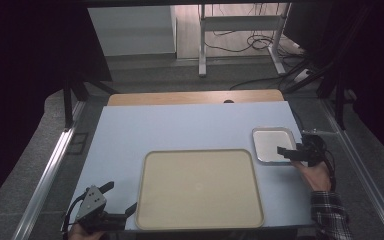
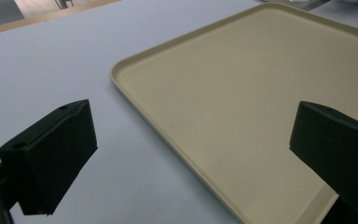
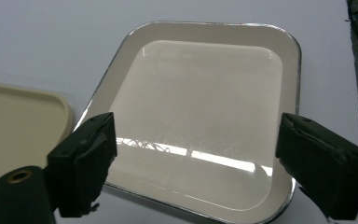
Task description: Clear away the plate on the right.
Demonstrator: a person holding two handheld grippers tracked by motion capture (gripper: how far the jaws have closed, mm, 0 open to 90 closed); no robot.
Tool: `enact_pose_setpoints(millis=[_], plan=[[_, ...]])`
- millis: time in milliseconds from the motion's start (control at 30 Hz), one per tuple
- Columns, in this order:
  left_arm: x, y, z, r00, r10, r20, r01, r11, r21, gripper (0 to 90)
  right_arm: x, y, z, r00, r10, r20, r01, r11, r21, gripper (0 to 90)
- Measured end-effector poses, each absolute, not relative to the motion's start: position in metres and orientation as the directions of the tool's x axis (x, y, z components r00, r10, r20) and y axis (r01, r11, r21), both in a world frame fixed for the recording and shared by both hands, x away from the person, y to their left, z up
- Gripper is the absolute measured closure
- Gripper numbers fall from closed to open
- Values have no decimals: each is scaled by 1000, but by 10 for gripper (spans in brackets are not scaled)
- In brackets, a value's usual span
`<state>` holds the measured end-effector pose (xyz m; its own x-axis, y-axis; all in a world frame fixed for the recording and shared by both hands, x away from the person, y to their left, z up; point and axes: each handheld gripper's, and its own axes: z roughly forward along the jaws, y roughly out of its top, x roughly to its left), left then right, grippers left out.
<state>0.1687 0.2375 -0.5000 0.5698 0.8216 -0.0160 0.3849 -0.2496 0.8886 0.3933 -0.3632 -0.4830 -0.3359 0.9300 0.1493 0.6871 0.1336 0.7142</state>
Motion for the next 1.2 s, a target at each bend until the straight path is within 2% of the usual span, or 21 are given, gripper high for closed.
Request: enact_pose_setpoints(millis=[100,133,167,400,533,733,1033,1200], plan=[[169,238,-500,570,822,-17,385,-249,889,3,398,-365,-483,-328,933,149,696,132,706,239],[169,238,-500,570,822,-17,385,-249,889,3,398,-365,-483,-328,933,149,696,132,706,239],[169,238,-500,569,822,-17,385,-249,889,3,401,-365,-483,-319,936,149,701,127,702,290],[169,238,-500,570,822,-16,385,-249,889,3,413,-372,-486,-295,944,148,726,121,678,472],[169,237,-500,569,822,-15,384,-250,889,3,419,-375,-488,-287,951,118,728,136,672,542],[169,238,-500,569,822,-16,385,-250,889,3,425,-385,-486,-255,961,106,719,115,686,576],[169,238,-500,570,822,-16,385,-249,889,2,436,-396,-493,-225,966,125,755,92,649,656],[169,238,-500,570,822,-15,385,-250,889,3,443,-397,-501,-187,963,197,798,32,602,772]])
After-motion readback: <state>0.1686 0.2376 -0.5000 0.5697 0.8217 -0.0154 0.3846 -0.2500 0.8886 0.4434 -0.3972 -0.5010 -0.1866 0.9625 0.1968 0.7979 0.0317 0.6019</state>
